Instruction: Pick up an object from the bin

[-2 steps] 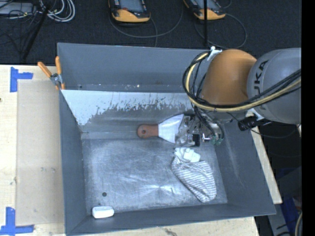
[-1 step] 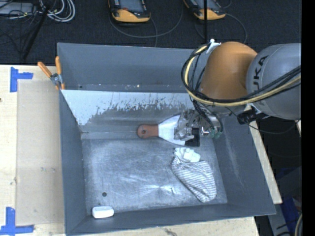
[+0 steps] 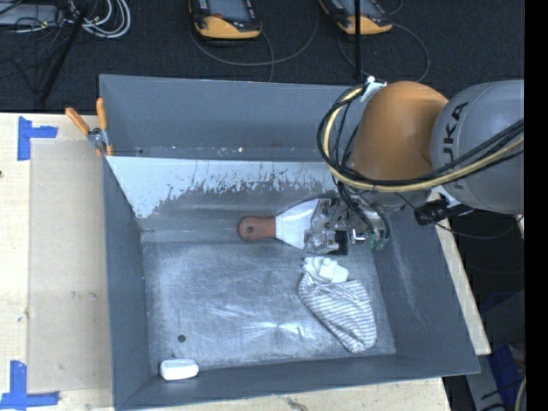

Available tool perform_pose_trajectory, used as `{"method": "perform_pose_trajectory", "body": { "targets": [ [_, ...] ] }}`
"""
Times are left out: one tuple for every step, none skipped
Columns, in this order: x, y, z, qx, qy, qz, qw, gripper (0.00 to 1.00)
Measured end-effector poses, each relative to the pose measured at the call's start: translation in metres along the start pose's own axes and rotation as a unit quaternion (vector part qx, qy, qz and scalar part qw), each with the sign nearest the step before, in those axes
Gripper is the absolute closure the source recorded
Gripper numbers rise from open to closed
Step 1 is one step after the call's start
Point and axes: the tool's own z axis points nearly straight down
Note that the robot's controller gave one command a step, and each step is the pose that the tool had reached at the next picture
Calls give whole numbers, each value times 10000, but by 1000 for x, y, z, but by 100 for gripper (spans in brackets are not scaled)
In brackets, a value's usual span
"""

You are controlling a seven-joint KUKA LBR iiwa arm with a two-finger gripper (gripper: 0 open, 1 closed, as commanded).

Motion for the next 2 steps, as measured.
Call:
{"method": "perform_pose_trajectory", "body": {
  "targets": [
    [-2,-5,29,1,4,297,9996,0],
    [-2,-5,29,0,3,299,9996,0]
  ]
}}
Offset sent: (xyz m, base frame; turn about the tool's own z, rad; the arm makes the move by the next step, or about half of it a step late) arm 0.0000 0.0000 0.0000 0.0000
